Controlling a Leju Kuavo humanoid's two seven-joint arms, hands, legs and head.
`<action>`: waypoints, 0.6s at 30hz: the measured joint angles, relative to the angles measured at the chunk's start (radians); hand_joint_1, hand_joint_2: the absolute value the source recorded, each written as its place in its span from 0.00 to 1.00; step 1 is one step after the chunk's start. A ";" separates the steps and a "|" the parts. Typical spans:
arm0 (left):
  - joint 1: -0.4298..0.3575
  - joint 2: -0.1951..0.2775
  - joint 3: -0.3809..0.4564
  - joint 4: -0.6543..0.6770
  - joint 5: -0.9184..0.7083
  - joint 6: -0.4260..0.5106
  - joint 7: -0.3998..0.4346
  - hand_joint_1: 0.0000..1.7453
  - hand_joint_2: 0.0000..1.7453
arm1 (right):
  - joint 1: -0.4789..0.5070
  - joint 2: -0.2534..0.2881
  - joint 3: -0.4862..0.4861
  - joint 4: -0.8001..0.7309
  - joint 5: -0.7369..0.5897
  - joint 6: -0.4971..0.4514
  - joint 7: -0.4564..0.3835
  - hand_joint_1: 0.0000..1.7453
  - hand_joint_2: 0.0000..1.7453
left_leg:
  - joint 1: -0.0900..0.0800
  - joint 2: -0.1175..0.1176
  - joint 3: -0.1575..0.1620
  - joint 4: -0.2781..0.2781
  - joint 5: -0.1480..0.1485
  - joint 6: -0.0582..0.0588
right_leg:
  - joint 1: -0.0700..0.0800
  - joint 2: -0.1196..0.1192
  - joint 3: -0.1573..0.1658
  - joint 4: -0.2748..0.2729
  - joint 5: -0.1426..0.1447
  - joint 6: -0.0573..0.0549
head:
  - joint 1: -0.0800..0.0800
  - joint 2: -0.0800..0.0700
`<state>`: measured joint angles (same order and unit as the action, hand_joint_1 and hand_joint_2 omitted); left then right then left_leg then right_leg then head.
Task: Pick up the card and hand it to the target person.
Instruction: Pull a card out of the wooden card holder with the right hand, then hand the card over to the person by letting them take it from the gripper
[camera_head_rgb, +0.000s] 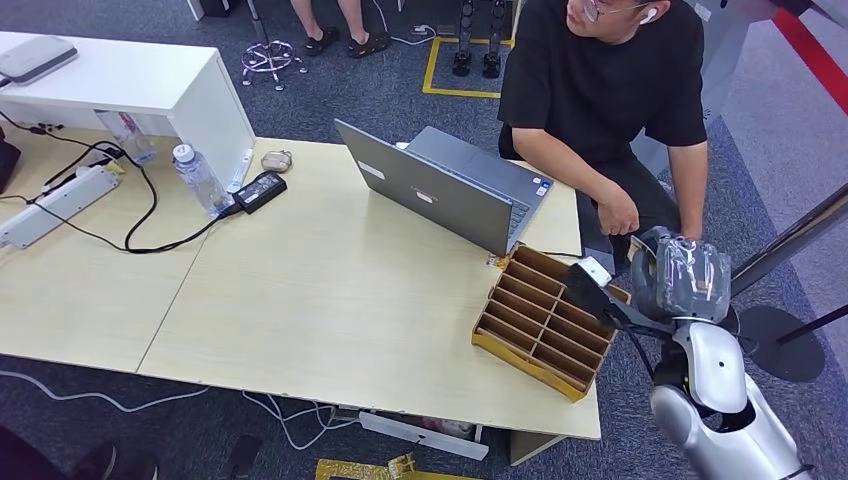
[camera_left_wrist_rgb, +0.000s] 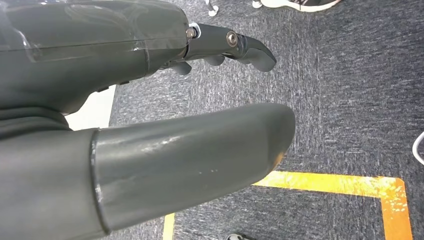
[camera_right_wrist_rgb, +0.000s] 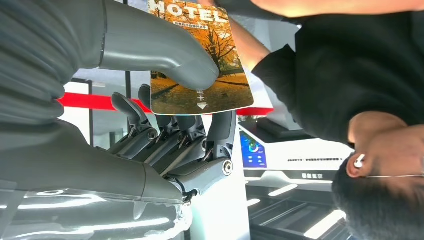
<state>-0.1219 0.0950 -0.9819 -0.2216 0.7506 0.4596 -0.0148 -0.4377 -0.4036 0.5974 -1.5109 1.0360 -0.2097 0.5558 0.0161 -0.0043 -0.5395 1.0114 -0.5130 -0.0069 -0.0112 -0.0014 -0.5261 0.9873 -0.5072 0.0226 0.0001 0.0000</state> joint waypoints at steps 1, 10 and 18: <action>0.000 0.000 0.000 0.000 -0.001 -0.001 0.000 0.00 0.00 | -0.012 0.000 0.000 0.014 -0.004 0.001 -0.003 0.90 1.00 | 0.000 0.000 0.000 0.000 0.000 0.000 | 0.000 0.000 0.000 0.000 0.000 0.000 | 0.000 0.000; 0.000 0.000 -0.001 0.000 -0.015 -0.010 -0.004 0.00 0.00 | -0.110 0.001 0.010 0.153 -0.050 -0.014 -0.034 0.88 1.00 | 0.000 0.000 0.000 0.000 0.000 0.000 | 0.000 0.000 0.000 0.000 0.000 0.000 | 0.000 0.000; -0.008 0.003 -0.008 0.000 -0.031 -0.040 0.040 0.00 0.00 | -0.181 0.013 0.033 0.273 -0.097 -0.045 -0.074 0.92 1.00 | 0.000 0.000 0.000 0.000 0.000 0.000 | 0.000 0.000 0.000 0.000 0.000 0.000 | 0.000 0.000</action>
<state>-0.1297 0.0980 -0.9896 -0.2216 0.7200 0.4194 0.0252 -0.6188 -0.3908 0.6301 -1.2383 0.9385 -0.2548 0.4819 0.0161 -0.0046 -0.5399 1.0114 -0.5129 -0.0068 -0.0112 -0.0018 -0.5261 0.9876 -0.5072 0.0226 0.0002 0.0000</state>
